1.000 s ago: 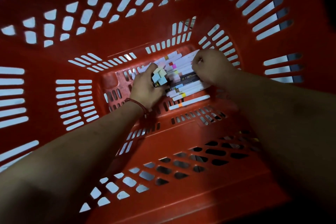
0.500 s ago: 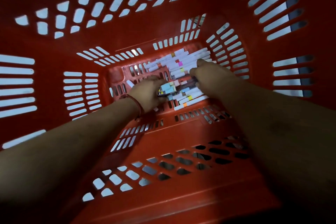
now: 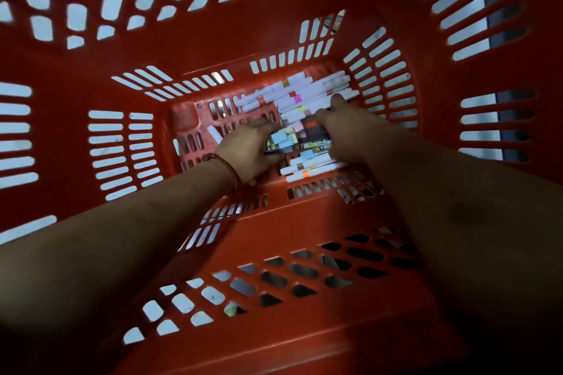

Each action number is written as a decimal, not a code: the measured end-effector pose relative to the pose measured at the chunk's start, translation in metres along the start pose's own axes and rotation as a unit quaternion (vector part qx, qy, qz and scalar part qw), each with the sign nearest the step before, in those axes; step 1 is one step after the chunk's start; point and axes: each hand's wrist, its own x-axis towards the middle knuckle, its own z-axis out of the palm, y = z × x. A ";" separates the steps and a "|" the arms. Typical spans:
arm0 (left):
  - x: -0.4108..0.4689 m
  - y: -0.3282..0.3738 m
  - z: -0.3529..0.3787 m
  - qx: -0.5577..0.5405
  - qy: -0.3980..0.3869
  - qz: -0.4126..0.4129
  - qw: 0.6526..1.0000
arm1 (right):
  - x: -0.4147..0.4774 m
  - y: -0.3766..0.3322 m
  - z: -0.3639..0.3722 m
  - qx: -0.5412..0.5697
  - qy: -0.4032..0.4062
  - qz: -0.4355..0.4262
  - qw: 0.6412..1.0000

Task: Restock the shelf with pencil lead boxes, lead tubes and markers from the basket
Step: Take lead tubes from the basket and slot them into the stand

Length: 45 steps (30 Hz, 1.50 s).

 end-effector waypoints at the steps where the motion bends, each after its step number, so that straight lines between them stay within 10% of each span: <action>1: 0.000 0.000 -0.001 -0.020 0.012 -0.006 1.000 | 0.001 0.000 0.001 -0.008 0.005 0.000 1.000; 12: 0.000 0.007 -0.004 -0.225 0.032 -0.172 0.959 | 0.005 -0.004 0.012 -0.173 0.070 -0.041 0.982; 21: 0.004 0.011 -0.003 -0.509 -0.010 -0.318 0.800 | 0.004 -0.018 0.008 -0.233 0.063 -0.048 0.969; 45: 0.005 0.006 0.000 -0.549 -0.006 -0.312 0.775 | 0.015 -0.035 0.007 -0.243 0.006 -0.015 0.970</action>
